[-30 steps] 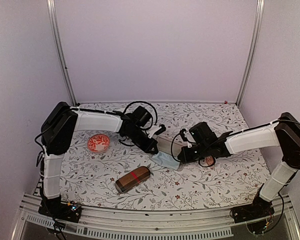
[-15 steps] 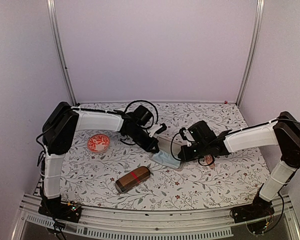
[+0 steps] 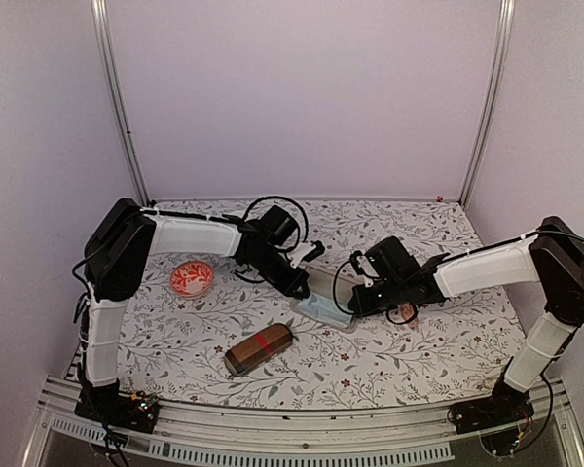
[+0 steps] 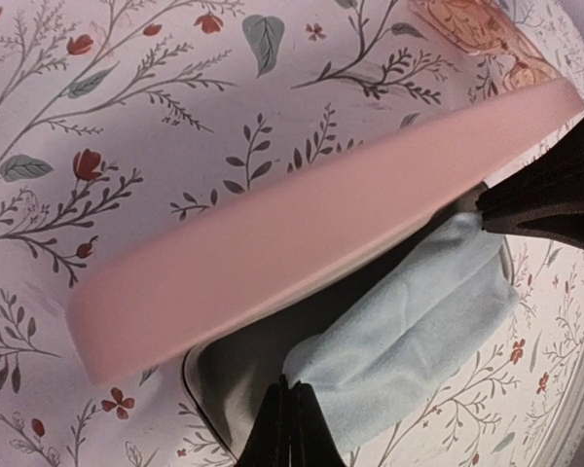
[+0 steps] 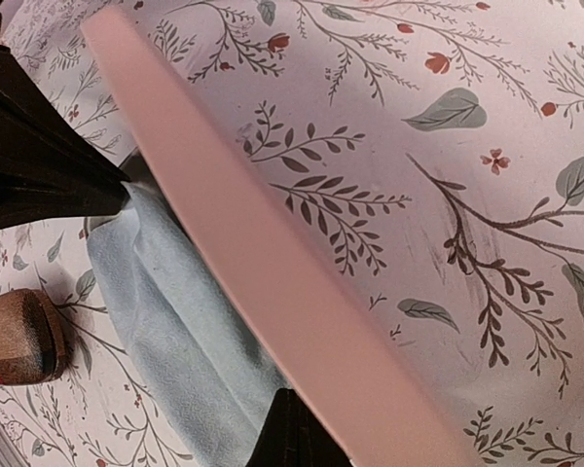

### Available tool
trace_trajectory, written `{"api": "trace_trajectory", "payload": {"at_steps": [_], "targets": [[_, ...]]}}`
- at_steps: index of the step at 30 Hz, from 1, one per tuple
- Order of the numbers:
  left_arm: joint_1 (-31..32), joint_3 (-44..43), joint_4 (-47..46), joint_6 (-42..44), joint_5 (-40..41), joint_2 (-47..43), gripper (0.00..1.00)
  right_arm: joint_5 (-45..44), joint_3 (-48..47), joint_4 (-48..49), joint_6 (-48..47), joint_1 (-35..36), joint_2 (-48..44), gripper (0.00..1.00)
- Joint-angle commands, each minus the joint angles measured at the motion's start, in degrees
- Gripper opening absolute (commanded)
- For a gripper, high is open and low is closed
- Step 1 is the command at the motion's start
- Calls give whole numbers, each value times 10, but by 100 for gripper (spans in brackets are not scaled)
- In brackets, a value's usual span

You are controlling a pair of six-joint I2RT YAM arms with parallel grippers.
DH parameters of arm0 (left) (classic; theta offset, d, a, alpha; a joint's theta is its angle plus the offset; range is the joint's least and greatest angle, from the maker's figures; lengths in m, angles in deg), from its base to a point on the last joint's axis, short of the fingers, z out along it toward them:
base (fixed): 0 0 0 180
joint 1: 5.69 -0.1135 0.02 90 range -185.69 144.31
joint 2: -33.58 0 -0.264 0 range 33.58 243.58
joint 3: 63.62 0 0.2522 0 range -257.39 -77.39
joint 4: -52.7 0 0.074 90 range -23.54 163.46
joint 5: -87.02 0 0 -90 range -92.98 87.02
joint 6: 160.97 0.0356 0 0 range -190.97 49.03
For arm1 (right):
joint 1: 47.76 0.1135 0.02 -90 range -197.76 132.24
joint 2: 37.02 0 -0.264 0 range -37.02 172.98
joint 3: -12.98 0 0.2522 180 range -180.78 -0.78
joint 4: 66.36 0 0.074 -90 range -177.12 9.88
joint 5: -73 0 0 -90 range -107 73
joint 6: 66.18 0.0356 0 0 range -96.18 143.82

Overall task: Organize the sunglasses
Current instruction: Place the folded cleaning cloth in the sunglasses case.

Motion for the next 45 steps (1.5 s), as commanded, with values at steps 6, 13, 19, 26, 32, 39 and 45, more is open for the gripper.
{"api": "trace_trajectory", "payload": {"at_steps": [6,13,19,26,32,39,45], "targets": [[-8,-13,-1,5,5,11,0,-19,-19,-11,-9,-4,4,0],[-8,-12,-4,2,6,10,0,-21,-20,-12,-9,-4,3,0],[-8,-10,-4,3,7,10,0,-22,-19,-13,-9,-4,7,0],[-8,-10,-8,1,9,11,0,-26,-20,-16,-10,-4,5,0],[-8,-10,-10,-1,8,11,0,-29,-22,-17,-10,-4,6,0],[-8,-13,-11,-2,7,11,0,-31,-25,-20,-12,-4,8,0],[-8,-13,-14,-4,1,16,0,-30,-25,-19,-11,-4,9,0]]}}
